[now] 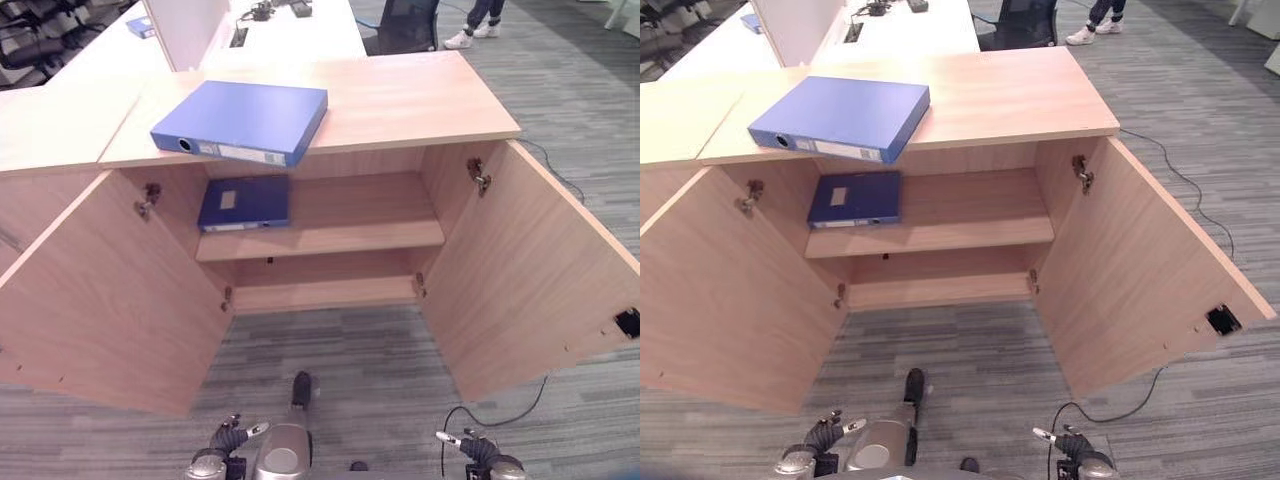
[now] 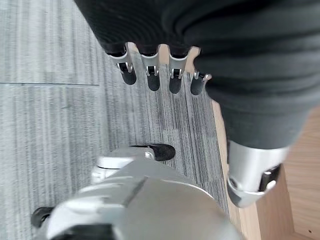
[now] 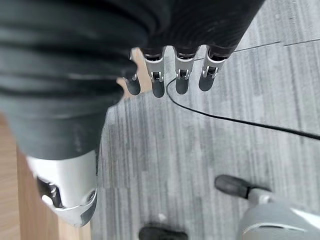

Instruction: Put the empty folder in the office cabinet

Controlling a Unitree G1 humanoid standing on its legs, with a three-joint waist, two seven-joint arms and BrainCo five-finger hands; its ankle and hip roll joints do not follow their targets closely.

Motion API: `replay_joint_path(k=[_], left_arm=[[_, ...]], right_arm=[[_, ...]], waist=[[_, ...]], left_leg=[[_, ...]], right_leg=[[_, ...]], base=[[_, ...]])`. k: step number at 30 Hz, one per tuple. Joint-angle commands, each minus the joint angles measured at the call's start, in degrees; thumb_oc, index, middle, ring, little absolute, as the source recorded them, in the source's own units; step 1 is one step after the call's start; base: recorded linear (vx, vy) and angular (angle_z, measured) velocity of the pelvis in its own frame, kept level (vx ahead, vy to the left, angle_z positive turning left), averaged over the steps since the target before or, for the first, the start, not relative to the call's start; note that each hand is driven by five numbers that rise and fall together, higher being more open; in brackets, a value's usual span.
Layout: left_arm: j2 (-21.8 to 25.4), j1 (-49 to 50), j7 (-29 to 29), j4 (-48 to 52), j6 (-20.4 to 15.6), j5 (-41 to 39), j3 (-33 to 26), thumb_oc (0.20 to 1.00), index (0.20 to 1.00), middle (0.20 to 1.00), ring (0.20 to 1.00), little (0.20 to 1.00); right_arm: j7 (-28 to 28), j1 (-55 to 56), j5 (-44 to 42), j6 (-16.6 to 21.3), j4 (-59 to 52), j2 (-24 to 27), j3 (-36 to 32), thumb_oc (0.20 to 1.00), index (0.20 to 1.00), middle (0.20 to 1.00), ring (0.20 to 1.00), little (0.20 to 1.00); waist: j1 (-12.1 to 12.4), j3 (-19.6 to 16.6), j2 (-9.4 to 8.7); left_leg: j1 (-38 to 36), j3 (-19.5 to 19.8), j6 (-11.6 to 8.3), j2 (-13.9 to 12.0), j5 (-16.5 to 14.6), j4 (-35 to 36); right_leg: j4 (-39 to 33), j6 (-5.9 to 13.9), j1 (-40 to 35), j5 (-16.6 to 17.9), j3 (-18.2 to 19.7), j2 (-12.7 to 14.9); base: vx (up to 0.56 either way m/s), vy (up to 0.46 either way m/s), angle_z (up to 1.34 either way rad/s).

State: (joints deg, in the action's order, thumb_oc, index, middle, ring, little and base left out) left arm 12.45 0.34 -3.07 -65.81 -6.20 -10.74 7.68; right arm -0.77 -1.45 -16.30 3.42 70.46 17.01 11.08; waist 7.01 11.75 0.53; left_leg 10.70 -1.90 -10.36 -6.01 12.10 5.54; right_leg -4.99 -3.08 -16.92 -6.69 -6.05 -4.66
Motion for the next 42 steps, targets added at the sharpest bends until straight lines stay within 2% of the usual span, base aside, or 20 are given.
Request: replay_joint_path(k=[1, 3, 4, 5, 7, 8, 9, 10, 11, 12, 13, 14, 15, 16, 17, 20, 21, 24, 30, 42], left_arm=[[3.78, -1.53, -0.65, 1.65, -0.66, 1.36, -0.25, 1.0, 1.0, 1.0, 1.0, 1.0], [4.24, -1.58, -0.69, 1.77, -0.6, 1.58, -0.44, 1.0, 1.0, 1.0, 1.0, 1.0], [4.95, -1.99, -0.73, 1.88, -0.61, 1.82, -0.6, 1.0, 1.0, 1.0, 1.0, 1.0], [4.98, -2.0, -0.73, 1.88, -0.61, 1.81, -0.61, 1.0, 1.0, 1.0, 1.0, 1.0], [6.37, -2.64, -0.84, 3.15, -0.55, 1.42, -0.85, 1.0, 1.0, 1.0, 1.0, 1.0], [6.72, -3.06, -1.03, 3.48, -0.53, 1.1, -0.95, 1.0, 1.0, 1.0, 1.0, 1.0], [7.24, -3.46, -1.06, 4.48, -0.56, 0.77, -0.66, 1.0, 1.0, 1.0, 1.0, 1.0], [7.42, -3.67, -1.09, 4.67, -0.39, 0.9, -0.68, 1.0, 1.0, 1.0, 1.0, 1.0], [7.4, -3.69, -1.1, 4.67, -0.39, 0.9, -0.68, 1.0, 1.0, 1.0, 1.0, 1.0], [7.21, -3.7, -1.26, 5.02, -0.56, 0.84, -0.8, 1.0, 1.0, 1.0, 1.0, 1.0], [7.3, -3.94, -1.46, 5.23, -0.76, 0.65, -0.81, 1.0, 1.0, 1.0, 1.0, 1.0], [7.34, -4.19, -1.67, 5.5, -0.78, 0.4, -0.82, 1.0, 1.0, 1.0, 1.0, 1.0], [7.34, -4.16, -1.67, 5.5, -0.78, 0.4, -0.81, 1.0, 1.0, 1.0, 1.0, 1.0], [7.19, -4.6, -1.7, 5.11, -0.93, 0.05, -0.52, 1.0, 1.0, 1.0, 1.0, 1.0], [7.19, -4.59, -1.7, 5.08, -0.94, 0.04, -0.5, 1.0, 1.0, 1.0, 1.0, 1.0], [7.17, -5.09, -1.75, 4.41, -1.03, 1.32, 0.21, 1.0, 1.0, 1.0, 1.0, 1.0], [6.86, -4.88, -1.79, 4.67, -1.23, 1.54, 0.16, 1.0, 1.0, 1.0, 1.0, 1.0], [6.42, -4.38, -1.87, 4.95, -1.44, 1.44, -0.2, 1.0, 1.0, 1.0, 1.0, 1.0], [5.18, -2.97, -1.49, 5.16, -1.49, 2.24, 0.49, 1.0, 1.0, 1.0, 1.0, 1.0], [4.35, -2.53, -1.01, 5.27, -1.42, 3.18, 1.85, 1.0, 1.0, 1.0, 1.0, 1.0]], right_arm=[[-0.37, 0.17, 2.25, 0.56, -1.28, -0.3, -0.89, 1.0, 1.0, 1.0, 1.0, 1.0], [-0.33, 0.05, 2.17, 0.47, -1.21, -0.77, -0.98, 1.0, 1.0, 1.0, 1.0, 1.0], [-0.1, -0.45, 1.6, 0.72, -1.38, -1.27, -1.1, 1.0, 1.0, 1.0, 1.0, 1.0], [-0.1, -0.46, 1.6, 0.72, -1.38, -1.31, -1.09, 1.0, 1.0, 1.0, 1.0, 1.0], [-0.26, -1.16, 1.09, 0.85, -2.46, -1.43, -0.92, 1.0, 1.0, 1.0, 1.0, 1.0], [-0.28, -1.59, 0.98, 0.82, -2.82, -1.42, -0.88, 1.0, 1.0, 1.0, 1.0, 1.0], [-0.25, -2.15, 0.61, 0.8, -3.04, -1.43, -1.18, 1.0, 1.0, 1.0, 1.0, 1.0], [0.01, -2.25, -0.27, 0.97, -3.23, -1.55, -2.29, 1.0, 1.0, 1.0, 1.0, 1.0], [0.01, -2.25, -0.27, 0.97, -3.24, -1.53, -2.29, 1.0, 1.0, 1.0, 1.0, 1.0], [0.25, -2.07, -1.1, 1.1, -3.37, -1.59, -3.01, 1.0, 1.0, 1.0, 1.0, 1.0], [0.38, -1.96, -1.35, 1.22, -3.67, -1.69, -3.03, 1.0, 1.0, 1.0, 1.0, 1.0], [0.53, -1.94, -1.09, 1.16, -3.56, -1.67, -2.89, 1.0, 1.0, 1.0, 1.0, 1.0], [0.52, -1.92, -1.09, 1.16, -3.55, -1.67, -2.88, 1.0, 1.0, 1.0, 1.0, 1.0], [0.7, -2.05, -1.25, 1.2, -3.53, -1.61, -2.86, 1.0, 1.0, 1.0, 1.0, 1.0], [0.7, -2.03, -1.25, 1.2, -3.53, -1.61, -2.85, 1.0, 1.0, 1.0, 1.0, 1.0], [0.55, -1.54, -1.54, 0.91, -3.03, -1.21, -3.01, 1.0, 1.0, 1.0, 1.0, 1.0], [0.52, -1.34, -1.35, 0.9, -2.98, -1.25, -2.84, 1.0, 1.0, 1.0, 1.0, 1.0], [0.25, -0.86, -0.7, 0.71, -2.99, -0.88, -2.55, 1.0, 1.0, 1.0, 1.0, 1.0], [-0.12, 0.16, 0.27, 0.54, -2.77, 0.0, -2.55, 1.0, 1.0, 1.0, 1.0, 1.0], [-0.38, 0.74, 0.33, 0.55, -1.99, 0.4, -2.35, 1.0, 1.0, 1.0, 1.0, 1.0]], waist=[[2.07, -1.58, -2.43], [2.13, -2.01, -3.06], [2.1, -2.62, -4.35], [2.13, -2.67, -4.44], [1.64, -2.5, -5.28], [1.28, -1.93, -5.09], [0.61, -1.01, -4.26], [-0.5, -0.46, -2.32], [-0.52, -0.38, -2.41], [-1.55, -0.17, -1.53], [-1.65, -0.07, -1.09], [-1.87, 0.22, -1.42], [-2.08, 0.3, -1.45], [-2.34, 0.47, -1.51], [-2.46, 0.63, -1.49], [-3.73, 0.9, -2.54], [-3.67, 0.54, -2.95], [-3.3, -0.85, -3.15], [-3.53, -2.65, -2.4], [-3.77, -2.77, -1.15]], left_leg=[[5.19, -2.5, 3.56, 0.66, 1.61, -5.02], [4.92, -2.97, 4.23, 0.88, 0.82, -5.11], [4.02, -3.65, 5.4, 1.74, -0.57, -4.72], [4.05, -3.71, 5.43, 1.8, -0.6, -4.72], [1.47, -4.19, 7.75, 3.15, -3.24, -3.99], [0.22, -4.55, 8.33, 3.15, -3.98, -3.74], [-2.03, -4.66, 9.45, 3.21, -5.23, -3.22], [-4.76, -4.13, 10.08, 2.56, -6.27, -2.4], [-4.76, -4.13, 10.09, 2.68, -6.32, -2.46], [-7.07, -3.77, 10.32, 3.1, -7.04, -1.34], [-7.96, -3.91, 10.24, 3.14, -7.31, -0.74], [-9.46, -3.72, 9.5, 3.12, -8.43, -0.55], [-9.59, -3.5, 9.45, 3.17, -8.51, -0.55], [-10.56, -2.8, 8.66, 2.88, -9.64, -0.61], [-10.81, -2.66, 8.58, 2.84, -9.86, -0.67], [-12.48, -0.82, 8.02, 4.08, -11.58, -1.18], [-12.81, -1.14, 8.0, 4.38, -11.91, -1.29], [-13.56, -1.31, 7.59, 4.25, -12.18, -1.3], [-15.21, 0.2, 6.49, 3.42, -12.43, -0.62], [-16.23, 2.02, 4.78, 1.61, -11.6, -0.54]], right_leg=[[6.44, 10.83, -3.02, -6.62, 5.74, 11.41], [8.38, 11.52, -1.53, -6.17, 5.9, 11.8], [11.59, 13.05, 0.34, -3.15, 6.09, 12.18], [11.62, 13.09, 0.41, -3.19, 6.12, 12.27], [20.81, 15.4, 5.18, 3.83, 6.25, 11.75], [25.01, 16.57, 7.64, 7.23, 5.44, 11.73], [32.22, 18.06, 10.57, 11.86, 3.92, 10.69], [38.82, 18.08, 13.97, 13.1, 2.62, 8.36], [39.18, 18.08, 14.07, 12.87, 2.62, 8.5], [40.94, 18.08, 16.92, 12.9, 1.55, 8.41], [39.53, 17.86, 18.57, 12.69, 0.04, 9.47], [32.61, 16.29, 19.64, 8.85, -4.39, 14.04], [32.57, 16.25, 19.36, 8.67, -4.65, 14.1], [23.07, 14.01, 20.53, 4.92, -5.84, 15.4], [22.91, 13.97, 20.09, 4.73, -6.03, 15.36], [10.47, 14.27, 18.73, 5.62, -1.04, 15.12], [9.29, 14.37, 17.63, 6.04, 0.05, 15.15], [7.09, 14.3, 15.2, 7.04, 0.92, 15.54], [2.57, 13.42, 10.65, 6.65, -1.09, 14.75], [1.21, 11.84, 7.49, 4.56, -2.08, 12.86]], base=[[0.33, 0.194, -0.15], [0.26, 0.155, -0.22], [0.25, 0.151, -0.05], [0.31, 0.217, 0.07], [0.21, 0.177, 0.09], [0.22, 0.218, 0.21], [0.29, 0.28, 0.17], [0.25, 0.227, 0.09], [0.27, 0.203, 0.12], [0.22, 0.135, 0.33], [0.39, 0.114, 0.21], [0.25, 0.018, 0.16], [0.3, -0.107, -0.07], [0.15, -0.089, 0.04], [0.21, -0.122, 0.08], [0.18, -0.099, 0.32], [0.11, -0.09, 0.45], [0.11, -0.099, 0.37], [0.07, -0.098, -0.06], [0.02, -0.079, 0.07]])
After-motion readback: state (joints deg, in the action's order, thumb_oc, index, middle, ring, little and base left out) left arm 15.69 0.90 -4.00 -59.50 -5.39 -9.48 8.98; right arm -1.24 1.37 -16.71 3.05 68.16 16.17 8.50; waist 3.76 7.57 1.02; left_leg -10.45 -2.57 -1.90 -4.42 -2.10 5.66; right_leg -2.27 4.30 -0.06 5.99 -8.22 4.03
